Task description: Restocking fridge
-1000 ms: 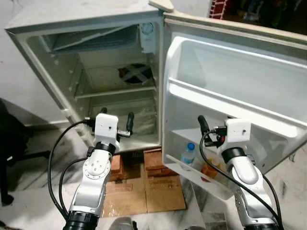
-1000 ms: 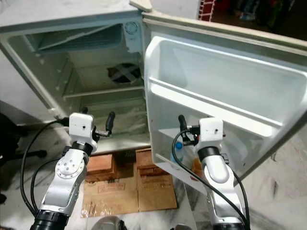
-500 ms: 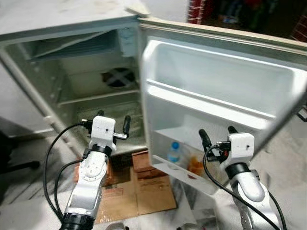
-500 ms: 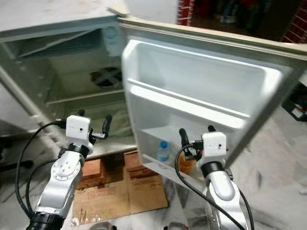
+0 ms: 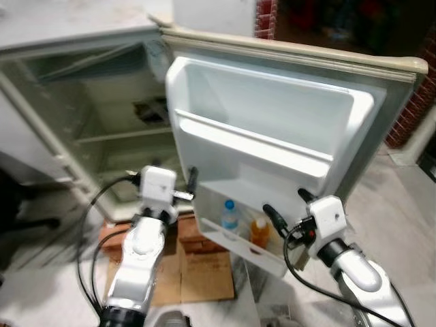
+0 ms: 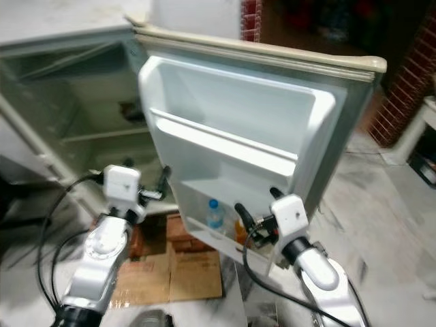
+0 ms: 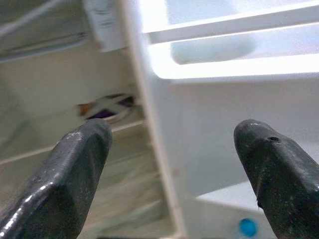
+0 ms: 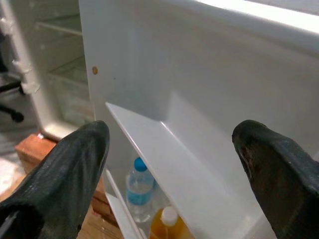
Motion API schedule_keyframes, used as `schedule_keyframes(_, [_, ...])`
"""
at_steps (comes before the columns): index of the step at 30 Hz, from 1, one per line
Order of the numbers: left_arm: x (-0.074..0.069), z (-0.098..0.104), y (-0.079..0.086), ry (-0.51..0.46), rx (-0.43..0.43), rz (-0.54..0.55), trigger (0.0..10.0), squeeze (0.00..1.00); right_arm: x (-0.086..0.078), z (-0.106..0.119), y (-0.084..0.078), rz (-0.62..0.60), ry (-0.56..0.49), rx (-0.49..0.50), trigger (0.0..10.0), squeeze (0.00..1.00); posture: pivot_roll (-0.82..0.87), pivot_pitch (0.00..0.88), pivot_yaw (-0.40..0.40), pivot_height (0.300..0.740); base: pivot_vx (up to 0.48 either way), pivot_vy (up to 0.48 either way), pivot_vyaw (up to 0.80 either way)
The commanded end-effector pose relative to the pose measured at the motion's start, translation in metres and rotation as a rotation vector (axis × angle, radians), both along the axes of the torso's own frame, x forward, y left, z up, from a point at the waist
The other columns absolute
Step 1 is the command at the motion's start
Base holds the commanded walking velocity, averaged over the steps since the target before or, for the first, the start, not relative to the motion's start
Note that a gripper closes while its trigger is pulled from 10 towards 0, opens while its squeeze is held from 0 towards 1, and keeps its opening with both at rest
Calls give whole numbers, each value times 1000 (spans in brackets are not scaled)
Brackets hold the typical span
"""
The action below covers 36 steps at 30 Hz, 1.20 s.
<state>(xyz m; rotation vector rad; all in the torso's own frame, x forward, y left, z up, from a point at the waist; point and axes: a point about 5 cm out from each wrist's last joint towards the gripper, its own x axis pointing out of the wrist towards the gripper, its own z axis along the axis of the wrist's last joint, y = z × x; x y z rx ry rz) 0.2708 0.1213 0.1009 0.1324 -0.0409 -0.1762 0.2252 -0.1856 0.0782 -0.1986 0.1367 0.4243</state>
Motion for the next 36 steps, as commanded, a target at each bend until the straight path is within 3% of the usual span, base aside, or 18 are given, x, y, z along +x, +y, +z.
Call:
schedule_keyframes(1, [-1, 1, 11, -1, 19, 39, 10000, 0, -1, -9, -34, -143, 54, -33, 10000, 0, -86, 69, 82, 740, 0, 0, 0])
schedule_keyframes(4, [-3, 0, 14, 5, 28, 53, 10000, 0, 16, 3, -52, -191, 16, -67, 10000, 0, -73, 72, 80, 740, 0, 0, 0])
schedule_keyframes(10, [-7, -2, 18, 19, 30, 65, 10000, 0, 23, 7, -75, -162, 37, -75, 10000, 0, -63, 69, 77, 740, 0, 0, 0])
schedule_keyframes(19, [-6, -2, 16, 24, 30, 71, 10000, 0, 6, 7, -50, -1, 15, 0, 10000, 0, -68, 71, 81, 740, 0, 0, 0])
schedule_keyframes(21, [-6, -2, 16, 23, 31, 66, 10000, 0, -11, 2, -34, 76, 46, 44, 10000, 0, -70, 73, 84, 740, 0, 0, 0])
schedule_keyframes(27, [-3, -1, 14, 20, 30, 57, 10000, 0, -33, -6, -23, 189, 148, 106, 10000, 0, -88, 72, 90, 740, 0, 0, 0])
schedule_keyframes(31, [-1, 0, 12, 19, 28, 53, 10000, 0, -42, -11, -26, 223, 201, 93, 10000, 0, -94, 69, 89, 740, -255, 0, 0])
schedule_keyframes(36, [0, -1, 10, 19, 24, 51, 10000, 0, -38, -13, -37, 167, 201, 57, 10000, 0, -96, 65, 86, 740, -291, 0, 0])
